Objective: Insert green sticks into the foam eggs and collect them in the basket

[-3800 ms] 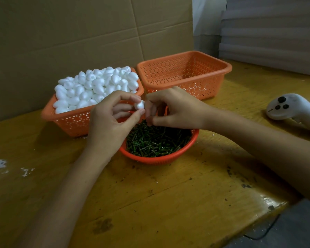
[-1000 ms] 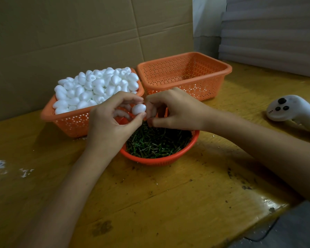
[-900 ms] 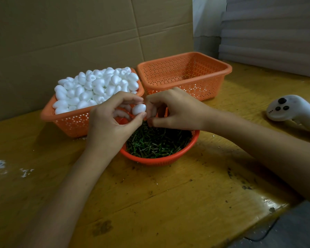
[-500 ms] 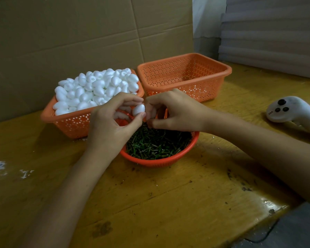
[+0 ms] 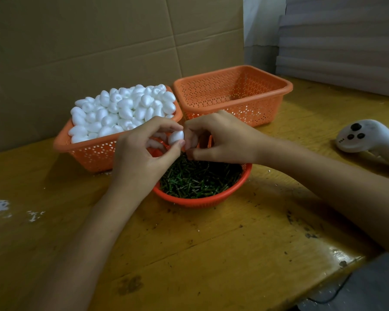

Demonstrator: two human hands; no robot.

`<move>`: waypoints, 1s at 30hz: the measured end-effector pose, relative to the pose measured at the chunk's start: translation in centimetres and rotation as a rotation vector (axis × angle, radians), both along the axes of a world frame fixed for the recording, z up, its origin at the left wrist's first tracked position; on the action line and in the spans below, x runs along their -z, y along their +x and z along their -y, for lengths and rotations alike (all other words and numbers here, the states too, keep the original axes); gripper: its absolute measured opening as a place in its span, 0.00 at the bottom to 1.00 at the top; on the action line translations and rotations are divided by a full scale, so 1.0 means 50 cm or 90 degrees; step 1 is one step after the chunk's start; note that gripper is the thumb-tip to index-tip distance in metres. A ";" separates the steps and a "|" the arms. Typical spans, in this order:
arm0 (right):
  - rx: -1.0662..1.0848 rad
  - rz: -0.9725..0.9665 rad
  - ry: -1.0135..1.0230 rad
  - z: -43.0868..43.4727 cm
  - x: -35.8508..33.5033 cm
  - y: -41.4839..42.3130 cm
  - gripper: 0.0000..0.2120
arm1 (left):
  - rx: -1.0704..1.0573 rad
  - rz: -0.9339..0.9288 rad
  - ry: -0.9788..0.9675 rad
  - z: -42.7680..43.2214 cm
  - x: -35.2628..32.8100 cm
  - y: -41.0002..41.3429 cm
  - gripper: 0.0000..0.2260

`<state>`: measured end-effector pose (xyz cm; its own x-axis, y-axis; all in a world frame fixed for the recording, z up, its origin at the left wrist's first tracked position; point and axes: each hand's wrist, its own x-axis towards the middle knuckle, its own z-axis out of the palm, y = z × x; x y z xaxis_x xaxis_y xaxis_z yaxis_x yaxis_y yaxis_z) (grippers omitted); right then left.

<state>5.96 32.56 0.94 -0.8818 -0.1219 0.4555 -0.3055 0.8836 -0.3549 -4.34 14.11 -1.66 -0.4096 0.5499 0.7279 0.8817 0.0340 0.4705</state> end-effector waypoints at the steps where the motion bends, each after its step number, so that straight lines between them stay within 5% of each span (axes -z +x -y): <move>1: 0.000 0.001 0.000 0.000 0.000 0.000 0.06 | -0.001 -0.001 0.000 0.000 0.000 0.000 0.07; 30: -0.007 0.009 -0.008 0.000 -0.001 0.001 0.07 | 0.003 -0.008 0.016 -0.002 0.002 -0.003 0.05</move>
